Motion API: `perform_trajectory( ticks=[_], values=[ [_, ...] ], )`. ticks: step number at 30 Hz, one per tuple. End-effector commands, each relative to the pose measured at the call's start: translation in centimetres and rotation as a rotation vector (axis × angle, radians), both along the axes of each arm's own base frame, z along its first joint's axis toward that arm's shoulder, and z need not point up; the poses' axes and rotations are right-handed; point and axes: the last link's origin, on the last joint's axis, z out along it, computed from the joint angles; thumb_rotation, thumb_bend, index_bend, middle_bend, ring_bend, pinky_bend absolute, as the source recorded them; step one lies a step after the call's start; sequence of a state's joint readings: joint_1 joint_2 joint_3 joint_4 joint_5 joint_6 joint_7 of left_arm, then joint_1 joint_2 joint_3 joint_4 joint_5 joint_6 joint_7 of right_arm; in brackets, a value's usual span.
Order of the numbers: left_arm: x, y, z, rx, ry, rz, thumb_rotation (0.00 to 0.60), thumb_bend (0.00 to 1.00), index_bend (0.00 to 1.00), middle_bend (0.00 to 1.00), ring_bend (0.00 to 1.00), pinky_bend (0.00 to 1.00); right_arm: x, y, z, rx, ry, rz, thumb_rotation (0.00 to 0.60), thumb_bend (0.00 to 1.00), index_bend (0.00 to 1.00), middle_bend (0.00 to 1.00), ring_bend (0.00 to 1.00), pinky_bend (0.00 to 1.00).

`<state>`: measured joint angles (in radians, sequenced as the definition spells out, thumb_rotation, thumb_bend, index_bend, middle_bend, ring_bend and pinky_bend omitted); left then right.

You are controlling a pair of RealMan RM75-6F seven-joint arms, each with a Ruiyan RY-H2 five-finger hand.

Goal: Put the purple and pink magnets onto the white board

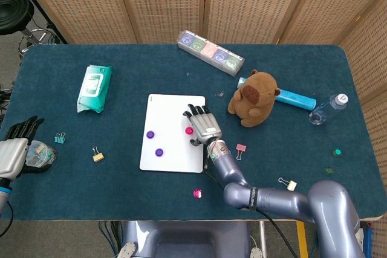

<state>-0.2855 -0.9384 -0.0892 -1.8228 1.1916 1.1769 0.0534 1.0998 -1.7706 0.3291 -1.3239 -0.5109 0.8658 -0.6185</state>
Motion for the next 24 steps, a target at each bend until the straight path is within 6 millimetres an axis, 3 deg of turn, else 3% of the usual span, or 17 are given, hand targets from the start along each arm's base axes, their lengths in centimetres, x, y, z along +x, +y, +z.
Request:
perform_trajectory(
  ticks=[1, 5, 13, 18, 24],
  values=[
    [0.0, 0.0, 0.1, 0.001, -0.002, 0.000, 0.600, 0.02, 0.00, 0.00, 0.00, 0.00, -0.3, 1.3, 1.6, 0.006, -0.034, 0.015, 0.600, 0.26, 0.14, 0.00, 0.00, 0.00],
    [0.0, -0.2, 0.3, 0.006, -0.009, -0.006, 0.600, 0.02, 0.00, 0.00, 0.00, 0.00, -1.3, 3.4, 3.4, 0.038, -0.065, 0.023, 0.600, 0.19, 0.15, 0.00, 0.00, 0.00],
    [0.2, -0.6, 0.7, 0.015, -0.018, -0.022, 0.600, 0.02, 0.00, 0.00, 0.00, 0.00, -3.6, 7.6, 5.6, 0.114, -0.059, 0.065, 0.600, 0.18, 0.26, 0.00, 0.00, 0.00],
    [0.3, -1.0, 1.1, 0.032, -0.020, -0.031, 0.600, 0.02, 0.00, 0.00, 0.00, 0.00, -4.5, 10.9, 5.8, 0.171, -0.033, 0.118, 0.600, 0.18, 0.32, 0.00, 0.00, 0.00],
    [0.5, -1.5, 1.2, 0.032, -0.025, -0.047, 0.600, 0.02, 0.00, 0.00, 0.00, 0.00, -5.0, 12.7, 4.9, 0.190, -0.019, 0.138, 0.600, 0.18, 0.33, 0.00, 0.00, 0.00]
  ],
)
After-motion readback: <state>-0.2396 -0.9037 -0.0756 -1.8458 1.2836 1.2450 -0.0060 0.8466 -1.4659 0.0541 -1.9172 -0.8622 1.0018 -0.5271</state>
